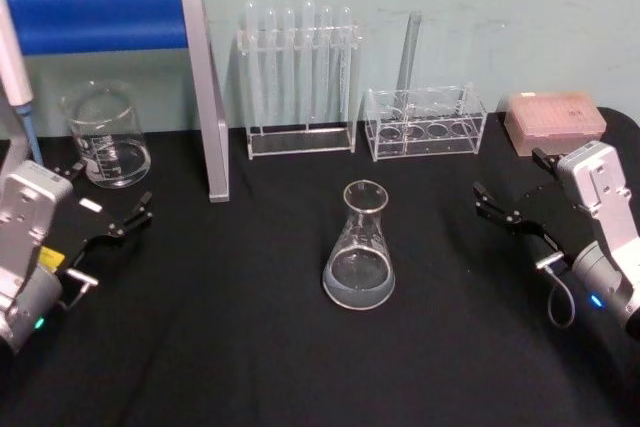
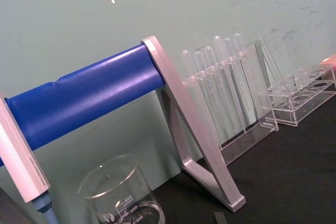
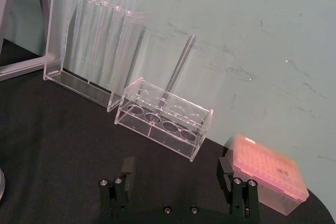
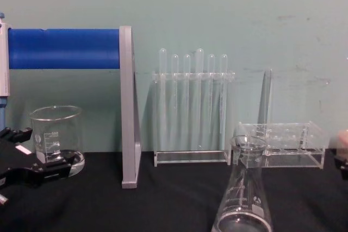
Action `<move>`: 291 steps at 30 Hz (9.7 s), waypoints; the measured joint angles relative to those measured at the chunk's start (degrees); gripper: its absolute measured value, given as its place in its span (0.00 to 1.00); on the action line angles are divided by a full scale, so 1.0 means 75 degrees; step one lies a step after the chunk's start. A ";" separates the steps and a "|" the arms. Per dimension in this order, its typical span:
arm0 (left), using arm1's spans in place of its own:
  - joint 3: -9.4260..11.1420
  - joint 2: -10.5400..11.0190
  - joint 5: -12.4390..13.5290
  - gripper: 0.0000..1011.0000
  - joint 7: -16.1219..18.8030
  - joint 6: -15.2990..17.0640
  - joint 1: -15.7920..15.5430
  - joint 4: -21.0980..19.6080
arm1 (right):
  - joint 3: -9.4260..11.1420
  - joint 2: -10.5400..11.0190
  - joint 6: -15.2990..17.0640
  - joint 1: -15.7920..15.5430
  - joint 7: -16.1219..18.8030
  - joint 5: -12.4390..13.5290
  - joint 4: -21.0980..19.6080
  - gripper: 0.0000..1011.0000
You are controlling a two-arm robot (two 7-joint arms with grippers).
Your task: Grasp the erlenmeyer flask with one hand, shake it three times, then place it back.
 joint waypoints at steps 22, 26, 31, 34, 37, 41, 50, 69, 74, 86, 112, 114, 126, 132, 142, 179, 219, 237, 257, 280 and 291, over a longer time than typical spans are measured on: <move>0.0000 0.0000 0.0000 0.99 0.0000 0.0000 0.0000 0.0000 | 0.0000 0.0000 0.0000 0.0000 0.0000 0.0000 -0.0001 0.99; 0.0000 0.0000 0.0000 0.99 0.0000 0.0000 0.0000 0.0000 | 0.0061 -0.0011 0.0018 -0.0048 0.0090 -0.0012 -0.0033 0.99; 0.0000 0.0000 0.0000 0.99 0.0000 0.0000 0.0000 0.0000 | 0.0170 0.0000 0.0050 -0.0168 0.0232 -0.0018 -0.0160 0.99; 0.0000 -0.0001 0.0000 0.99 0.0000 0.0000 0.0000 0.0000 | 0.0255 0.0030 0.0060 -0.0302 0.0323 0.0001 -0.0317 0.99; 0.0000 0.0000 0.0000 0.99 0.0000 0.0000 0.0000 0.0000 | 0.0363 0.0085 0.0057 -0.0470 0.0450 0.0097 -0.0534 0.99; 0.0000 0.0000 0.0000 0.99 0.0000 0.0000 0.0000 0.0000 | 0.0523 0.0172 0.0044 -0.0732 0.0647 0.0292 -0.0867 0.99; 0.0000 0.0000 0.0000 0.99 0.0000 0.0000 0.0000 0.0001 | 0.0812 0.0283 0.0052 -0.1310 0.1356 0.0963 -0.1571 0.99; 0.0000 0.0000 0.0000 0.99 0.0000 0.0000 0.0000 0.0001 | 0.0679 -0.0010 0.0536 -0.1459 0.2768 0.1541 -0.1854 0.99; 0.0000 0.0000 0.0000 0.99 0.0000 0.0000 0.0000 0.0000 | 0.0645 -0.0164 0.0545 -0.1381 0.2949 0.1473 -0.1845 0.99; 0.0000 0.0000 0.0000 0.99 0.0000 0.0000 0.0000 0.0001 | 0.0637 -0.0632 0.0416 -0.1153 0.3200 0.1318 -0.1565 0.99; 0.0001 0.0000 0.0000 0.99 0.0000 0.0000 0.0000 0.0000 | 0.0518 -0.1507 0.0535 -0.0402 0.3549 0.0926 -0.0589 0.99; 0.0000 0.0000 0.0000 0.99 0.0000 0.0000 0.0000 0.0001 | 0.0499 -0.1564 0.0535 -0.0341 0.3546 0.0868 -0.0508 0.99; 0.0000 0.0000 0.0000 0.99 0.0000 0.0000 0.0000 0.0000 | 0.0462 -0.1764 0.0539 -0.0151 0.3531 0.0684 -0.0259 0.99; 0.0000 0.0000 0.0000 0.99 0.0000 0.0000 0.0000 0.0000 | 0.0460 -0.1837 0.0541 -0.0105 0.3514 0.0628 -0.0205 0.99; 0.0000 0.0000 0.0000 0.99 0.0000 0.0000 0.0000 0.0000 | 0.0476 -0.1900 0.0531 -0.0077 0.3503 0.0565 -0.0177 0.99; 0.0000 0.0000 0.0000 0.99 0.0000 0.0000 0.0000 0.0000 | 0.0477 -0.1892 0.0516 -0.0085 0.3504 0.0578 -0.0185 0.45; 0.0000 0.0000 0.0000 0.99 0.0000 0.0000 0.0000 0.0001 | 0.0978 -0.1544 0.1265 -0.0435 0.3122 0.0969 -0.1719 0.45; 0.0000 0.0000 0.0000 0.99 0.0000 0.0000 0.0000 0.0000 | 0.0711 -0.1659 0.1347 -0.0471 0.3038 0.0823 -0.1791 0.45; 0.0000 0.0000 0.0000 0.99 0.0000 0.0000 0.0000 0.0000 | -0.0043 -0.1509 0.1317 -0.0605 0.3675 0.0732 -0.2319 0.45; 0.0000 0.0000 0.0000 0.99 0.0000 0.0000 0.0000 0.0000 | 0.0308 -0.1521 0.1156 -0.0502 0.3034 0.0635 -0.2015 0.45; 0.0000 0.0000 0.0000 0.99 0.0000 0.0000 0.0000 0.0000 | 0.1350 -0.1699 0.1245 -0.0418 0.2236 0.0541 -0.1574 0.45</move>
